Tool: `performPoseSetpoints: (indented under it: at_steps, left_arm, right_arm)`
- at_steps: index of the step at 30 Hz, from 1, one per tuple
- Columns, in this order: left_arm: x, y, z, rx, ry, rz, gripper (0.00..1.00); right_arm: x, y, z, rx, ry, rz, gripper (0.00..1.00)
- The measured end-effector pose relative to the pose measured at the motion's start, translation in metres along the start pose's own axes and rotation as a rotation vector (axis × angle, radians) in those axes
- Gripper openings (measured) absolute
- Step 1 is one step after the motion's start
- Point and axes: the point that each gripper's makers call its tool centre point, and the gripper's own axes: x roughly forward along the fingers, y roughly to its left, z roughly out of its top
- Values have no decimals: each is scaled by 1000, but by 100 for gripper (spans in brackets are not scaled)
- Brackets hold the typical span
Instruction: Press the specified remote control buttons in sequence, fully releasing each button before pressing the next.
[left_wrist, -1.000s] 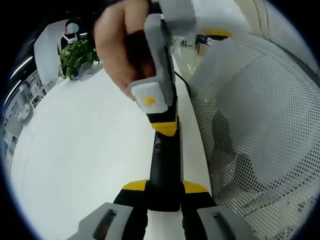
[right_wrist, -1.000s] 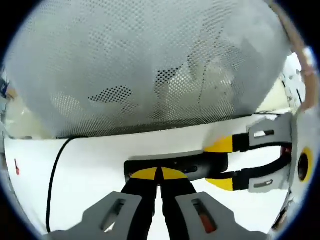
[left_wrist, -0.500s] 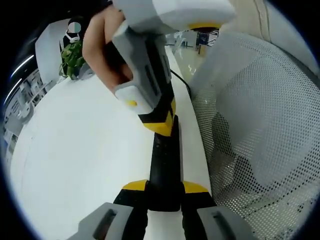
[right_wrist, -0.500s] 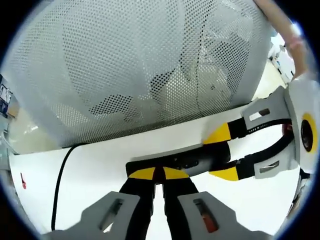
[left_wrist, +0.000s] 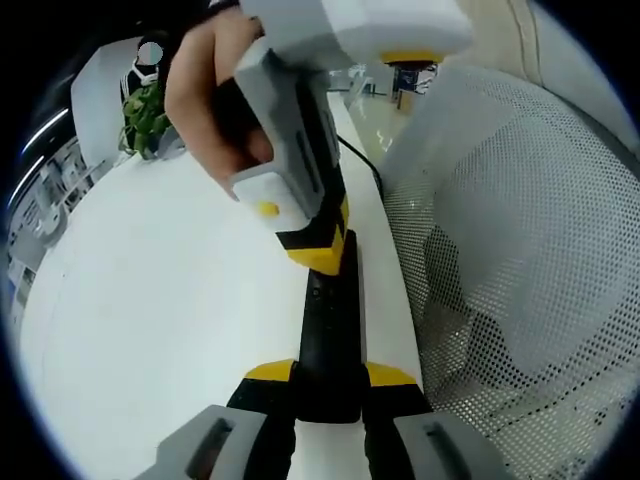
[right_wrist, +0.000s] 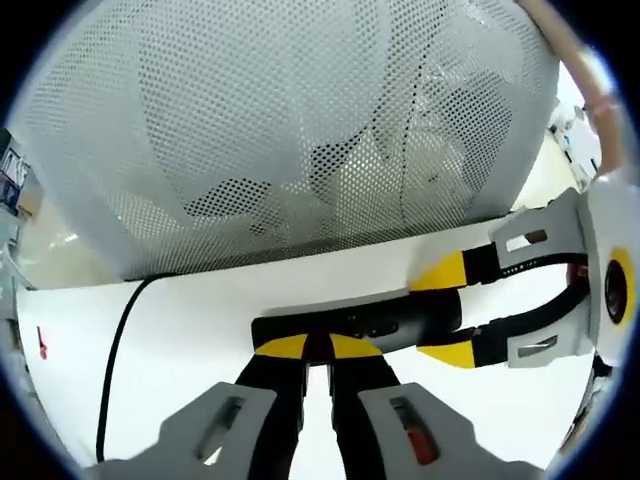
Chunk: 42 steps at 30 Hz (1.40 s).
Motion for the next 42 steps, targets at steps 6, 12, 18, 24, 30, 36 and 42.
performPoseSetpoints:
  at_steps: [6, 12, 18, 24, 30, 36, 42]
  left_arm:
    - [0, 0, 0, 0, 2, 1, 24]
    - [0, 0, 1, 3, 3, 3, 24]
    - [0, 0, 1, -3, -8, 4, 24]
    - [0, 1, 1, -6, -7, 3, 24]
    - [1, 1, 0, -6, -8, 3, 24]
    - [1, 2, 0, -8, -8, 3, 24]
    - [1, 2, -1, -11, -7, 2, 24]
  right_arm:
    - [0, 3, -4, 56, -24, -41, 5]
    - [-1, 0, -3, 82, 7, -34, 5]
    - [-1, 2, -7, 91, -5, -43, 6]
    - [0, 4, -11, 77, -2, -41, 7]
    - [-1, 3, -11, 75, 0, -34, 9]
    - [1, 4, -12, 35, 5, -25, 9]
    - [2, 4, -14, 38, 43, 0, 8]
